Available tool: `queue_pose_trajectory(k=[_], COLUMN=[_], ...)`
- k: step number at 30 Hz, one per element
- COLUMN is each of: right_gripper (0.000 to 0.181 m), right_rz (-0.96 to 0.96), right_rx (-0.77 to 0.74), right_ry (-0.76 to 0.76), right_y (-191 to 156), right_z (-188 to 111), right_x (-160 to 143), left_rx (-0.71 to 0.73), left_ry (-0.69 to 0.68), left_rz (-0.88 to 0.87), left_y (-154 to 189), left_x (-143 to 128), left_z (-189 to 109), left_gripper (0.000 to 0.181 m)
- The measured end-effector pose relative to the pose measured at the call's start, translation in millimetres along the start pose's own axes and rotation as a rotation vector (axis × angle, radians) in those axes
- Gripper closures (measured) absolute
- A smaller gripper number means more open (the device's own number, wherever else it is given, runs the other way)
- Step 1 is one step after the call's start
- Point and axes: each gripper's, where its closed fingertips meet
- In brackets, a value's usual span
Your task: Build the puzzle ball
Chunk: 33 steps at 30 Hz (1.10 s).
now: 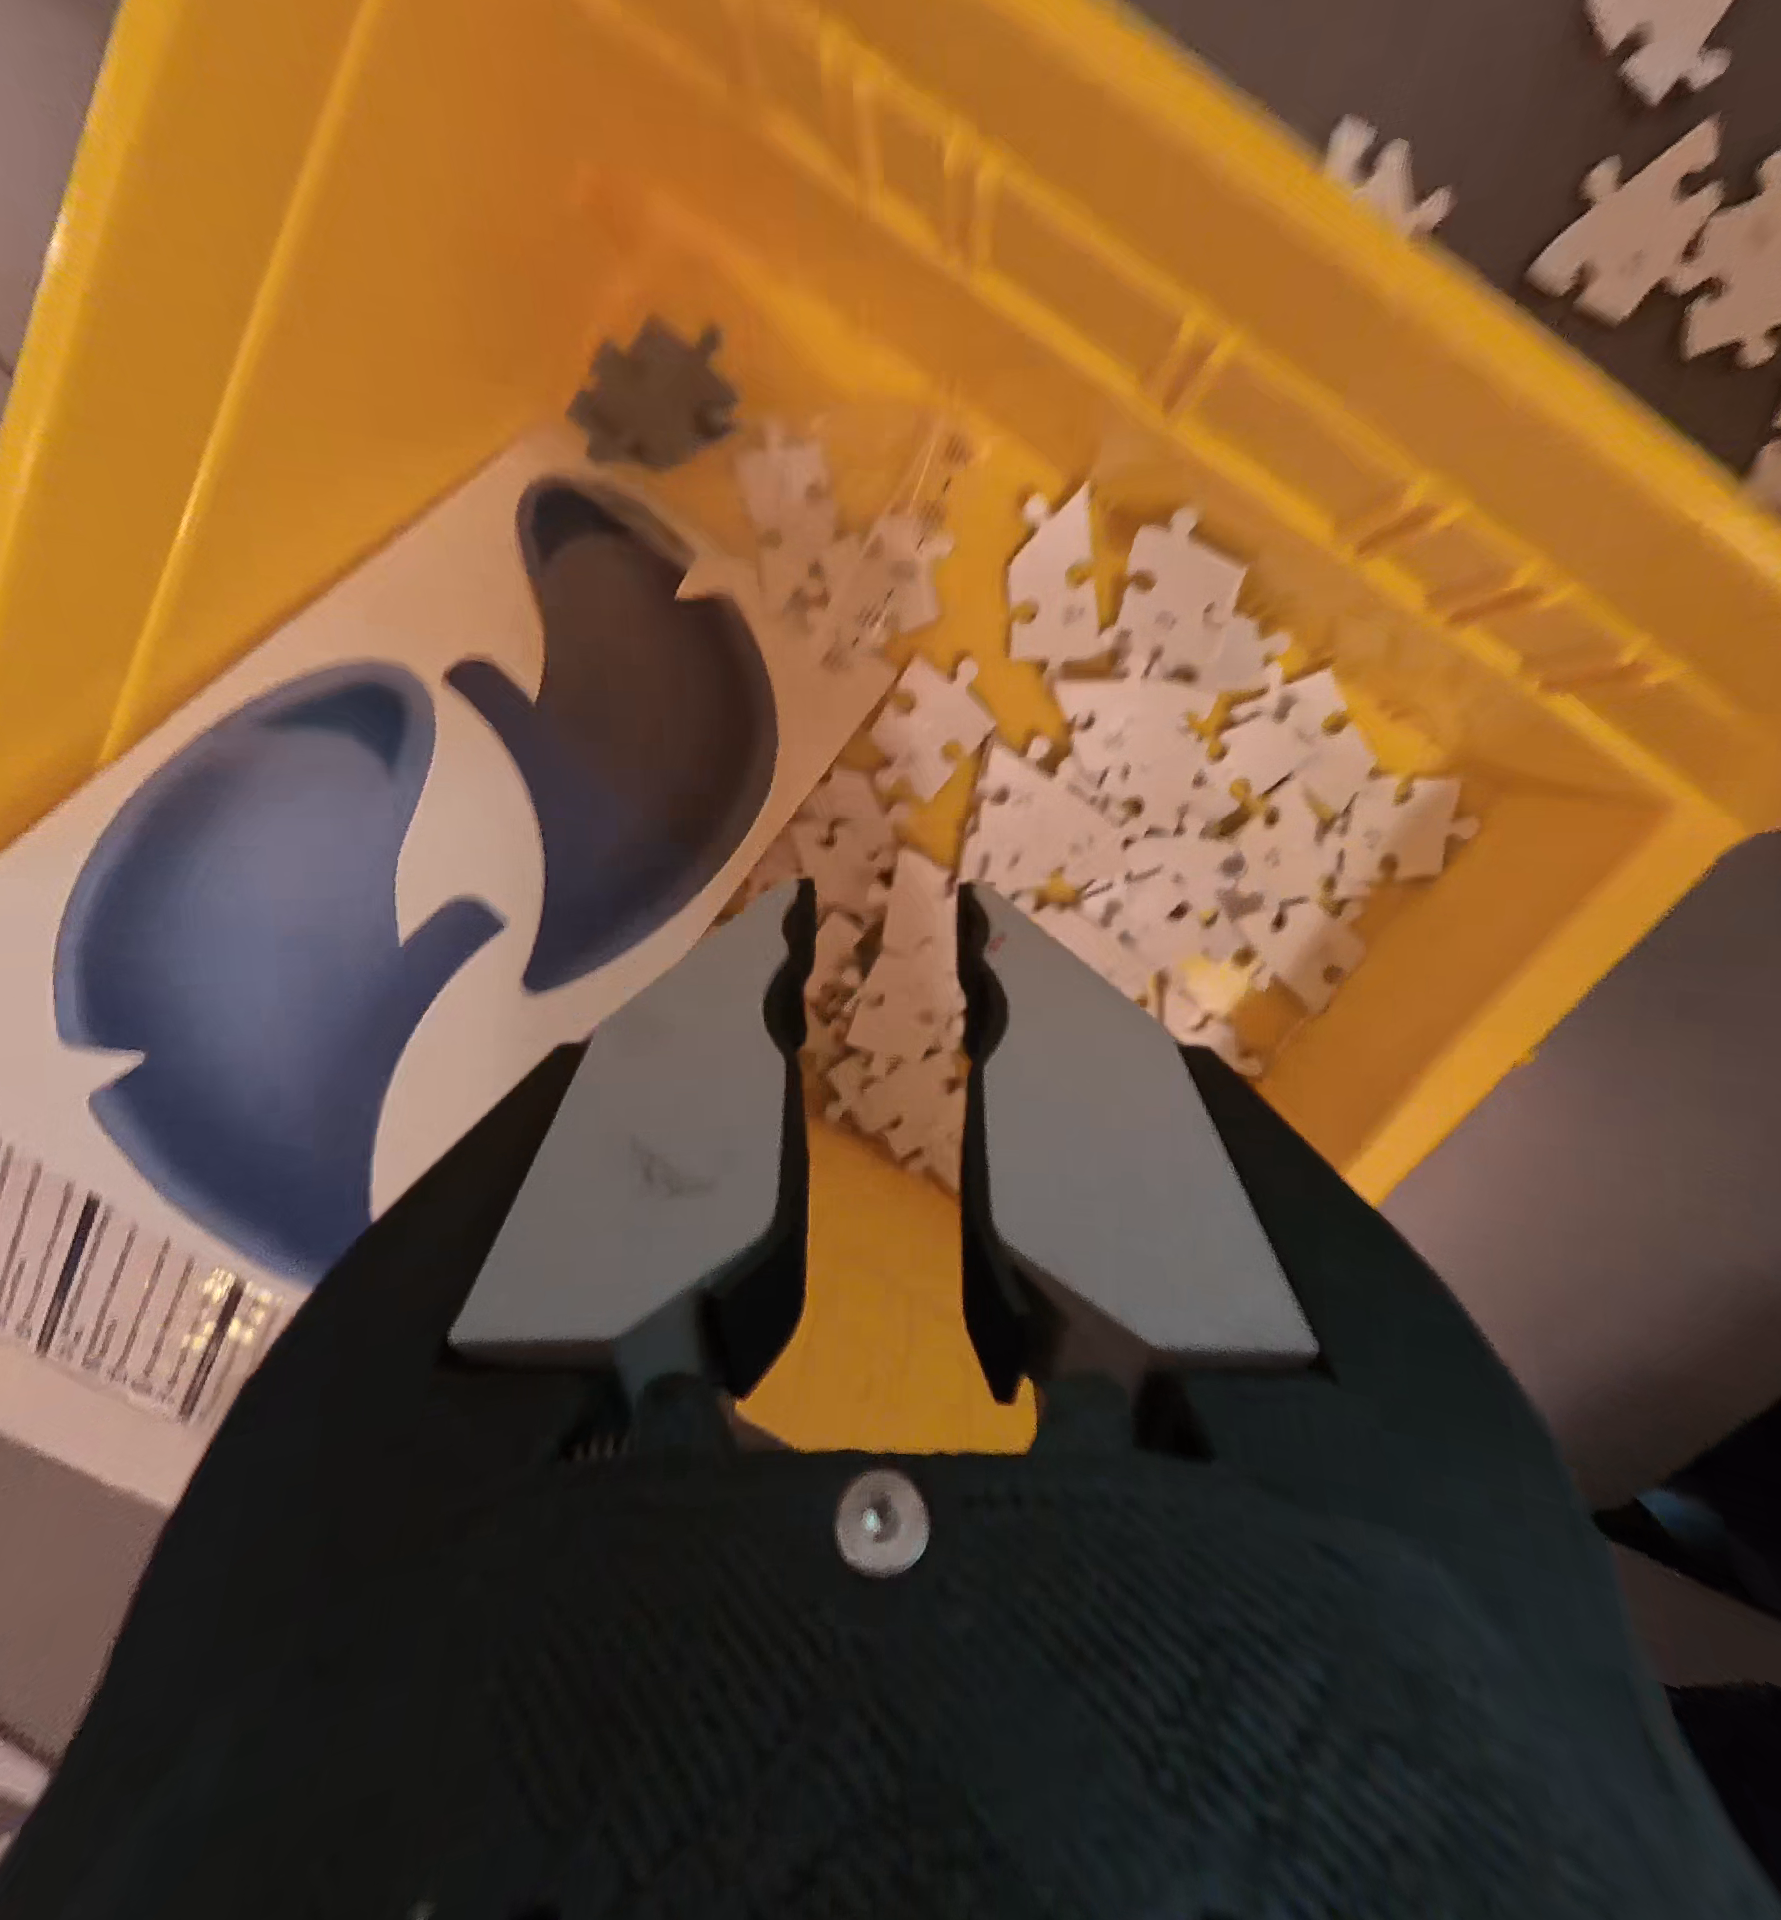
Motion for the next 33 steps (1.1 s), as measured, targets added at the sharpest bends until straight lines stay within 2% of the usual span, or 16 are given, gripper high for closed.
queue_pose_trajectory(k=[3,6,10,13,18,21,33], right_gripper=[0.140,0.141,0.140,0.140,0.140,0.140,0.140], right_rz=[0.004,-0.005,-0.018,-0.020,-0.020,-0.016,-0.025], right_rx=[-0.003,-0.007,-0.020,-0.025,-0.039,-0.051,-0.059], right_ry=[-0.006,-0.002,0.006,-0.002,-0.018,-0.025,-0.016], right_y=[1.3,1.6,2.3,2.6,4.7,7.1,8.4], right_z=[1.0,0.4,-0.8,0.6,3.6,5.0,2.8], right_x=[-1.5,-0.4,1.5,-0.5,-5.1,-6.4,-3.8], left_rx=[0.038,0.026,0.009,0.068,0.129,0.118,0.006], left_ry=[-0.037,-0.059,-0.153,-0.181,-0.047,0.016,-0.192], left_rz=[-0.055,-0.074,-0.048,-0.051,-0.061,-0.065,-0.046], left_y=[-14.9,-16.7,-10.3,-19.6,-31.2,-29.5,-6.7], left_x=[-16.2,-17.8,-30.8,-37.1,-16.9,-7.2,-26.0], left_z=[-2.1,1.9,12.1,8.9,-8.2,-12.8,34.2], left_gripper=[0.157,0.156,0.156,0.156,0.155,0.155,0.156])
Point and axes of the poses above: each gripper's, where its closed fingertips meet, z out along the fingers, x out of its top, y = z × x across the jaws, and after that the axes turned 14 degrees about -x, right-handed
